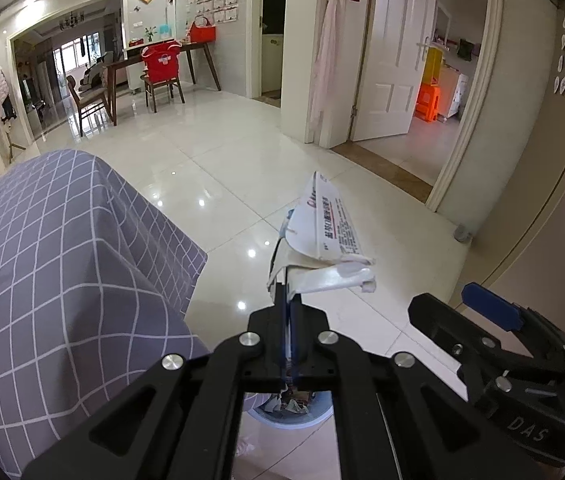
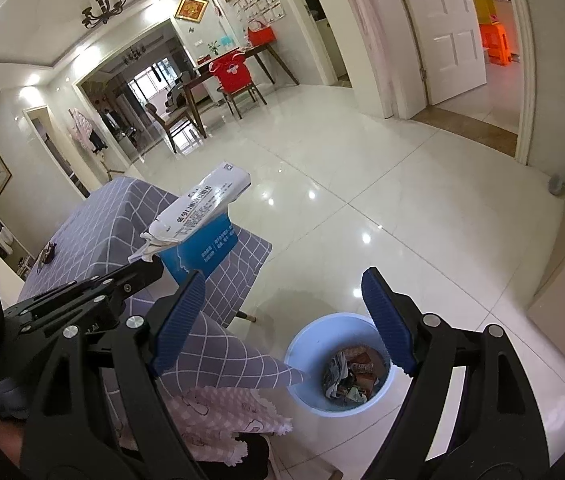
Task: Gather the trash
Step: 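Drop the white paper into the bucket with the left gripper while the right drops the blue tube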
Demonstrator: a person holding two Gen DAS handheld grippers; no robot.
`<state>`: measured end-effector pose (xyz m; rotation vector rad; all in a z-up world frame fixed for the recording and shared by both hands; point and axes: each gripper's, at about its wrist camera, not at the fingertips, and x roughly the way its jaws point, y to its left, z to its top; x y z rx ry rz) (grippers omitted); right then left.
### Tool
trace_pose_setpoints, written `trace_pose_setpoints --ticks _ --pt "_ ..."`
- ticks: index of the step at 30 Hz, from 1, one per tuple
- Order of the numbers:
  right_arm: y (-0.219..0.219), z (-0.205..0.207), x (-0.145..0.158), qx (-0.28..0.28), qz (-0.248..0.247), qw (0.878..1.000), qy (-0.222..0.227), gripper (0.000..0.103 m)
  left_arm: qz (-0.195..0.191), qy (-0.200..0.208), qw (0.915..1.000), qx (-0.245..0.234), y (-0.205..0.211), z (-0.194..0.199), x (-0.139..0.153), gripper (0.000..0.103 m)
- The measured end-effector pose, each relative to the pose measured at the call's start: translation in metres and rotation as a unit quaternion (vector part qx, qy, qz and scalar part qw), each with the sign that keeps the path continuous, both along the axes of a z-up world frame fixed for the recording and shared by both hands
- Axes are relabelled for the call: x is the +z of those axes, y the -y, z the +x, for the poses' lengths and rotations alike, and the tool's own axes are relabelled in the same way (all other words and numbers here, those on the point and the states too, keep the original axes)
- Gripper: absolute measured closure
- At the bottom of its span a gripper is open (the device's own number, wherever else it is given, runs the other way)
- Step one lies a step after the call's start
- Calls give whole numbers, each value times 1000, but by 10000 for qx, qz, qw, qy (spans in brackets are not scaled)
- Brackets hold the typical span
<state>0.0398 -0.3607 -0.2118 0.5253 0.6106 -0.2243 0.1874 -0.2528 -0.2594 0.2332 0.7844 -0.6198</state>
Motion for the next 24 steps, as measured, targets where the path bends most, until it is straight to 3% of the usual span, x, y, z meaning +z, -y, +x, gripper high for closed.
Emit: trace_pose_setpoints --ticks 9,11,12,13,24 --pt "4 -5 -3 -140 -3 9999 -8 24 -164 20 9999 -42 13 9 0 99" --pt "5 -5 -4 -152 5 9999 -47 24 -42 -70 9999 64 20 14 -4 67" --pt "6 -6 -5 -180 24 9998 -63 23 97 -39 9996 258 21 17 -6 39" --pt "7 -6 -6 -171 59 9998 -60 23 30 69 9994 345 17 18 -5 32" --pt "-1 -4 -6 -72 70 9999 -138 23 164 37 9995 272 12 19 -15 32"
